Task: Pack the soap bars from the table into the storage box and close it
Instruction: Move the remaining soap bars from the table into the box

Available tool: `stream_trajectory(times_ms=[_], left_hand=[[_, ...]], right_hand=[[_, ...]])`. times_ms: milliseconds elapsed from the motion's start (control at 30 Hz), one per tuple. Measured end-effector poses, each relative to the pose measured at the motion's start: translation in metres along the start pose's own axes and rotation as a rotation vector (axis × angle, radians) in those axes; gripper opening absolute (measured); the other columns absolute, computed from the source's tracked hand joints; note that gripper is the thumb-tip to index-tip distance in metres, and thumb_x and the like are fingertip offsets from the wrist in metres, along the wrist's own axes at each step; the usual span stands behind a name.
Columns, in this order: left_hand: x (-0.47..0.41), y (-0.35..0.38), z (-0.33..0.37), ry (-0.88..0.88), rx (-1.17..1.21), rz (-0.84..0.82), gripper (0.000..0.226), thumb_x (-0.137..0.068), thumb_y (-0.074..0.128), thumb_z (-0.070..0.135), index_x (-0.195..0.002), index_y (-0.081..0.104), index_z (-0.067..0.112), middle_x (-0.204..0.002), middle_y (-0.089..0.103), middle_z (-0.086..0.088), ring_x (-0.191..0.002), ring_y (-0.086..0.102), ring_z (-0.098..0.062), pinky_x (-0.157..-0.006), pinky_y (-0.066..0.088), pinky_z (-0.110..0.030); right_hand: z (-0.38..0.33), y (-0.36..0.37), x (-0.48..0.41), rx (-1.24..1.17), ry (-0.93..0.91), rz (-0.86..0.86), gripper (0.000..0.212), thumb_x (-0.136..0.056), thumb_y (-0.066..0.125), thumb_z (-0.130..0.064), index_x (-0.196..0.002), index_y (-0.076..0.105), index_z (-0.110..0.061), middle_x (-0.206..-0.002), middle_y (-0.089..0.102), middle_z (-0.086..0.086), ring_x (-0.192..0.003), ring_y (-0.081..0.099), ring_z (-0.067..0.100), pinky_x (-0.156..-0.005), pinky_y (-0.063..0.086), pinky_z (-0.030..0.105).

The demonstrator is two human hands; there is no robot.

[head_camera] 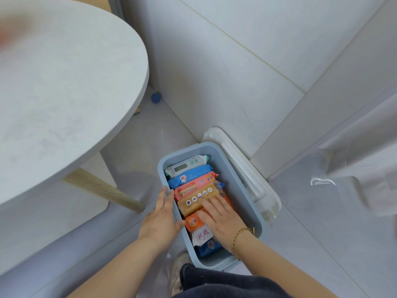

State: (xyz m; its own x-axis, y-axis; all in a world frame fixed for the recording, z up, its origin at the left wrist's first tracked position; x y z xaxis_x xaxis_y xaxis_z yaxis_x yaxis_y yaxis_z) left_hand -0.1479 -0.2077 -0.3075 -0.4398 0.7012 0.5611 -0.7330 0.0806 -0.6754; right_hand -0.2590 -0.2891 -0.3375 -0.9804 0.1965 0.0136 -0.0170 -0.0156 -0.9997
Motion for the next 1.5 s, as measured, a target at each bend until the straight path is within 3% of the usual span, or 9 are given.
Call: stream_trajectory(times_ms=[67, 200, 400, 833, 900, 1000, 1200, 1400, 1500], left_hand=[[0.000, 0.000, 0.000, 0.000, 0.000, -0.009, 0.084, -0.091, 0.053, 0.031, -0.147, -0.009, 0.022, -0.156, -0.019, 0.004, -0.143, 0.020, -0.018, -0.113, 0.027, -0.034], [0.000, -0.003, 0.002, -0.012, -0.114, 0.004, 0.082, -0.091, 0.051, 0.036, -0.147, -0.007, 0.023, -0.157, -0.015, -0.001, -0.144, 0.016, -0.021, -0.116, 0.020, -0.035], [-0.006, 0.002, 0.018, 0.119, -0.514, 0.004, 0.089, -0.083, 0.049, 0.057, -0.147, -0.003, 0.025, -0.158, -0.009, -0.003, -0.145, -0.012, -0.022, -0.117, -0.009, -0.042], [-0.022, 0.015, 0.022, 0.079, -0.449, -0.042, 0.086, -0.088, 0.050, 0.048, -0.147, -0.005, 0.019, -0.158, -0.008, -0.003, -0.145, -0.015, -0.022, -0.119, 0.003, -0.041], [-0.022, 0.014, 0.021, 0.077, -0.442, -0.044, 0.086, -0.088, 0.049, 0.048, -0.147, -0.005, 0.019, -0.158, -0.008, -0.003, -0.144, -0.015, -0.021, -0.119, 0.003, -0.041], [-0.022, 0.013, 0.021, 0.081, -0.437, -0.041, 0.086, -0.087, 0.050, 0.049, -0.147, -0.004, 0.020, -0.158, -0.008, -0.002, -0.145, -0.015, -0.020, -0.119, 0.003, -0.041], [-0.022, 0.013, 0.020, 0.086, -0.427, -0.045, 0.086, -0.087, 0.050, 0.049, -0.147, -0.005, 0.020, -0.158, -0.008, -0.002, -0.145, -0.015, -0.020, -0.118, 0.003, -0.041], [-0.023, 0.013, 0.019, 0.093, -0.398, -0.046, 0.086, -0.087, 0.051, 0.048, -0.147, -0.003, 0.020, -0.158, -0.008, -0.002, -0.145, -0.015, -0.020, -0.119, 0.003, -0.041], [-0.023, 0.013, 0.019, 0.092, -0.388, -0.048, 0.086, -0.087, 0.052, 0.047, -0.147, -0.003, 0.021, -0.158, -0.008, -0.001, -0.145, -0.015, -0.020, -0.119, 0.003, -0.041]], right_hand=[[0.006, -0.002, 0.003, -0.017, 0.077, 0.017, 0.078, -0.032, 0.084, -0.051, -0.093, 0.042, -0.025, -0.102, 0.056, -0.001, -0.097, 0.048, 0.019, -0.092, 0.040, 0.033], [0.008, -0.006, 0.003, -0.031, 0.122, -0.122, 0.052, -0.026, 0.087, -0.047, -0.068, 0.063, -0.027, -0.068, 0.068, -0.007, -0.062, 0.065, 0.011, -0.060, 0.055, 0.018], [0.006, -0.012, 0.007, -0.039, 0.184, -0.178, 0.046, -0.024, 0.087, -0.051, -0.058, 0.067, -0.026, -0.063, 0.067, -0.008, -0.057, 0.064, 0.009, -0.058, 0.053, 0.015], [0.002, -0.010, 0.012, -0.076, 0.343, -0.245, 0.049, -0.020, 0.090, -0.044, -0.059, 0.068, -0.024, -0.059, 0.068, -0.006, -0.055, 0.066, 0.011, -0.054, 0.057, 0.023], [0.004, -0.014, 0.012, -0.101, 0.366, -0.296, 0.048, -0.031, 0.091, -0.041, -0.069, 0.069, -0.022, -0.069, 0.069, -0.002, -0.063, 0.067, 0.014, -0.061, 0.057, 0.027], [0.002, -0.017, 0.009, -0.048, 0.314, -0.448, 0.036, -0.088, 0.056, -0.026, -0.118, 0.053, -0.007, -0.124, 0.048, 0.017, -0.118, 0.045, 0.031, -0.104, 0.034, 0.040], [0.019, -0.024, 0.021, -0.161, 0.308, -0.549, 0.042, -0.088, 0.054, -0.030, -0.128, 0.050, -0.016, -0.136, 0.045, 0.004, -0.130, 0.034, 0.023, -0.115, 0.020, 0.036], [0.066, -0.080, 0.026, -0.542, 0.657, -0.382, 0.017, -0.084, 0.060, -0.035, -0.094, 0.058, -0.020, -0.084, 0.056, -0.004, -0.076, 0.051, 0.011, -0.066, 0.043, 0.019], [0.089, -0.089, 0.002, -0.543, 0.849, -0.164, 0.030, -0.086, 0.058, -0.033, -0.104, 0.056, -0.010, -0.096, 0.060, 0.007, -0.082, 0.054, 0.020, -0.068, 0.040, 0.024]])
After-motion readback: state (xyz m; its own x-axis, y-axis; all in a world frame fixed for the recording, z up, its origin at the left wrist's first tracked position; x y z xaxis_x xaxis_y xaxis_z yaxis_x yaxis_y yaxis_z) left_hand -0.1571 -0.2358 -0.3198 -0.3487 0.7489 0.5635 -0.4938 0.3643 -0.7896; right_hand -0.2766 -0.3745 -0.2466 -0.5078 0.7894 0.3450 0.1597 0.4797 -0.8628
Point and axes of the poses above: each hand's wrist, its own x-axis away from the middle knuckle, its own y-axis out of the palm, z = x × y, the point moved 5 cm from there along -x, towards the middle knuckle
